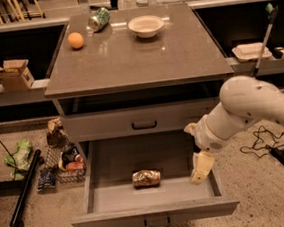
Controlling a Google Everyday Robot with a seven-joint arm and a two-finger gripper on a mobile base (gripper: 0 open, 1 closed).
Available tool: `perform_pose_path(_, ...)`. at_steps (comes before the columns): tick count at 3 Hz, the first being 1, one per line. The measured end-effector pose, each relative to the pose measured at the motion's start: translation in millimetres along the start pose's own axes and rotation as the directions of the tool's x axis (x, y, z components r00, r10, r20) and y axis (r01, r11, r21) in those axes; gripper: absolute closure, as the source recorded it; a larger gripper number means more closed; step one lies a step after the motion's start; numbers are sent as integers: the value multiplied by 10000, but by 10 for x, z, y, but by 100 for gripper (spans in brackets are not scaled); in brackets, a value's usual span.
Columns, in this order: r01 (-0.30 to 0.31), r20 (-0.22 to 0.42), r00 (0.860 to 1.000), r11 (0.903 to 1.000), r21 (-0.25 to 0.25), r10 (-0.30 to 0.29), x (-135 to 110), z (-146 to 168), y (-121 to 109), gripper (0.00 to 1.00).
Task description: Pick orange can from middle drawer and place on counter
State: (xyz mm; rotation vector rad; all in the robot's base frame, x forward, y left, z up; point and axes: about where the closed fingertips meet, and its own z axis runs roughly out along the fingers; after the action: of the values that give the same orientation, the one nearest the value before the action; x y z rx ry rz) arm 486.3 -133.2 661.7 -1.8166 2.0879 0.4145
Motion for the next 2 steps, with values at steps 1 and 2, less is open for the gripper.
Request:
perform_pose_path(1, -155, 362, 9992, 9997, -170, 161, 151, 454, -103, 0)
perform_pose_path(2, -538, 1118, 9919, 9968, -590, 601, 255, 1046, -221, 0)
